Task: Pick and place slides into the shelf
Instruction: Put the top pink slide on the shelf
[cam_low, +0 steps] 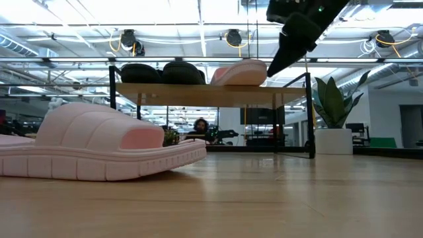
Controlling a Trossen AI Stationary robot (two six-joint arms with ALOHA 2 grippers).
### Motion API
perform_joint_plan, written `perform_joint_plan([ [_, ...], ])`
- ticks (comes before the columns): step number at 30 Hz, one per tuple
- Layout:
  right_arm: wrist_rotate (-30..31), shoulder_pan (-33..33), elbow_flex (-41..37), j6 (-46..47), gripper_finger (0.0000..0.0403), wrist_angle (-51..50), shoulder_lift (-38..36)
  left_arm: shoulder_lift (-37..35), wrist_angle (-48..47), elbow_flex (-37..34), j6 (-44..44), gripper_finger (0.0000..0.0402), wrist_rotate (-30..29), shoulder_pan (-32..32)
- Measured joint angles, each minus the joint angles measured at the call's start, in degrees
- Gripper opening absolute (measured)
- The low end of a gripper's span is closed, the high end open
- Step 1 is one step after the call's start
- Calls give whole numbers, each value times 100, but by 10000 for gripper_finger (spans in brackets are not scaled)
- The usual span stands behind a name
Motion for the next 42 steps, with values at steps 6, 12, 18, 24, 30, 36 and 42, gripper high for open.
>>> perform_joint_plan([
  [6, -147, -2, 0, -7, 68, 219, -3, 0, 2, 0, -5, 175, -2, 0],
  [12, -147, -4, 0, -24, 68, 276, -3, 0, 2, 0, -2, 175, -7, 0],
  [18, -143, -4, 0, -48, 68, 372, -3, 0, 2, 0, 0, 175, -9, 0],
  [24, -147, -90, 0, -70, 68, 514, -3, 0, 21, 0, 1, 175, -9, 0],
  [30, -295, -231, 0, -69, 68, 506, -3, 0, 26, 0, 6, 175, -10, 0],
  [36, -298, -232, -2, -70, 68, 380, -3, 0, 24, 0, 5, 175, -9, 0],
  [42, -298, -232, -2, -68, 68, 259, -3, 0, 23, 0, 5, 175, -9, 0],
])
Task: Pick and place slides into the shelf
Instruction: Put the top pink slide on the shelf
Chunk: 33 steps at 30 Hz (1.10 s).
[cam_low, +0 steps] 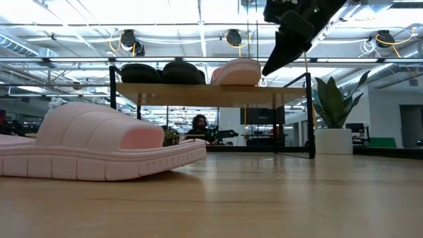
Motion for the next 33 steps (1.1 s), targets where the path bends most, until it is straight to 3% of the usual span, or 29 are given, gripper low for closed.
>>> perform_joint_plan([
  [33, -304, 2, -7, 20, 68, 492, 286, 0, 93, -2, 122, 175, 3, 76],
])
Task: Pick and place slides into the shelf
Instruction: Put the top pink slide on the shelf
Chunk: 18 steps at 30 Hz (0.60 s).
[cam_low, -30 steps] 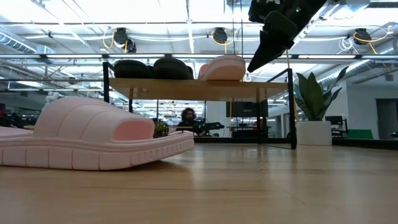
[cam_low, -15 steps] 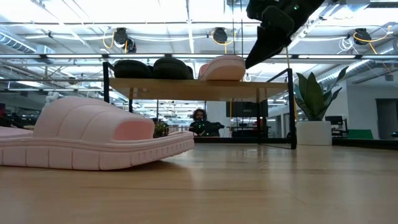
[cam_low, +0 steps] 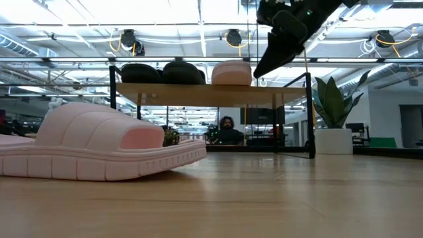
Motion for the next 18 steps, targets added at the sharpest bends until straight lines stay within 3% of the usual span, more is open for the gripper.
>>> perform_joint_plan([
  [18, 207, -199, 8, -170, 68, -173, -90, 0, -7, 0, 4, 175, 0, 0],
])
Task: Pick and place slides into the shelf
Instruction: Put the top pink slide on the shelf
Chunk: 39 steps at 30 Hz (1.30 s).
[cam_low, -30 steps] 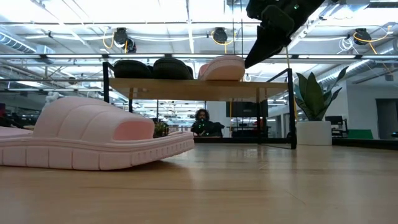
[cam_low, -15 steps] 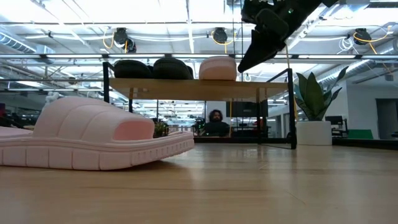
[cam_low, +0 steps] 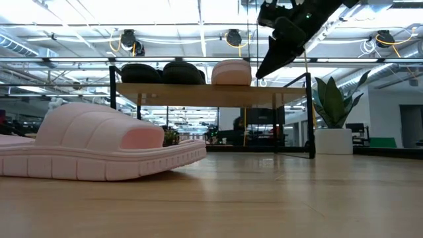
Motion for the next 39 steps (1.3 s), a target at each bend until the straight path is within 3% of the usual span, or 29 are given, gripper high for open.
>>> perform_joint_plan([
  [19, -245, -1385, 0, -813, 68, 195, -111, 0, 4, 0, -118, 175, 7, 42],
  [39, -646, -1567, -4, -990, 68, 924, 319, 0, 24, 0, -133, 175, 7, 107],
])
